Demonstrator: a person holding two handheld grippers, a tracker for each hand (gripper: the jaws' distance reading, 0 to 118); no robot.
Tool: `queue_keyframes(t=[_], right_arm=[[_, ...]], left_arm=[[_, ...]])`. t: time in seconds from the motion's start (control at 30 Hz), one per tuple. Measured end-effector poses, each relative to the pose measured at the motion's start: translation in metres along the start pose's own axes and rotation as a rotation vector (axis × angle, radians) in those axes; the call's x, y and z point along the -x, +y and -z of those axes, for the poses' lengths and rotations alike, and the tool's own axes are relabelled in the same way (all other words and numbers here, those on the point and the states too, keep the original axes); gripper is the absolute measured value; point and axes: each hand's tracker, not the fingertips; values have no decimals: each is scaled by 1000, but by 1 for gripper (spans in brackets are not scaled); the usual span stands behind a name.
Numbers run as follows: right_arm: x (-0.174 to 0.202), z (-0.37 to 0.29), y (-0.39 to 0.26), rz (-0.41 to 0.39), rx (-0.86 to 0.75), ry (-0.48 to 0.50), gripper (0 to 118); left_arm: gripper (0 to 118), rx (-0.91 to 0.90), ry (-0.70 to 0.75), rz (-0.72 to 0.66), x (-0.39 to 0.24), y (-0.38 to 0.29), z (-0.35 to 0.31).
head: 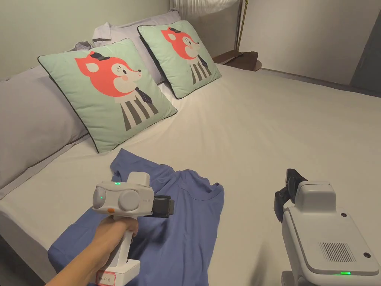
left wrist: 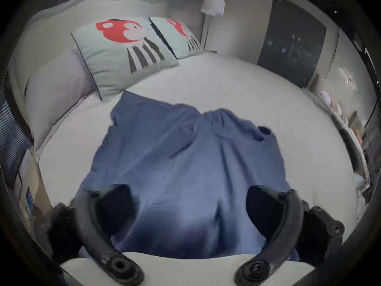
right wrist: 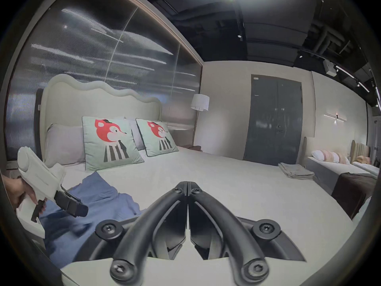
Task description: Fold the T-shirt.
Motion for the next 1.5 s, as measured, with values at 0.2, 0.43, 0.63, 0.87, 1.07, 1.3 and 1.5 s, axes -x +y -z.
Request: queue_keyframes(t=[0.2, 0.43, 0.63, 0.87, 1.07, 1.3, 1.5], right_arm=[[-8, 1, -10, 3, 30, -18, 0], [-15, -3, -12, 8, 38, -31, 0], [-17, -8, -11, 19, 33, -33, 0], [-25, -17, -5, 26, 16, -36, 0], [-44, -31, 3, 40, -10, -69, 0], [-81, -61, 17, 55, -54, -142, 0], [-125, -95, 32, 48, -99, -237, 0]], left_arm=[[102, 52, 16, 21, -9, -16, 22], [18, 47, 38, 59, -15, -24, 17], [1, -8, 22, 72, -12, -22, -3], [1, -110, -14, 50, -17, -10, -46], [1, -273, -109, 110, -47, 21, -113], [1, -415, -292, 203, -127, 66, -187], [1, -509, -428, 299, -204, 93, -227]])
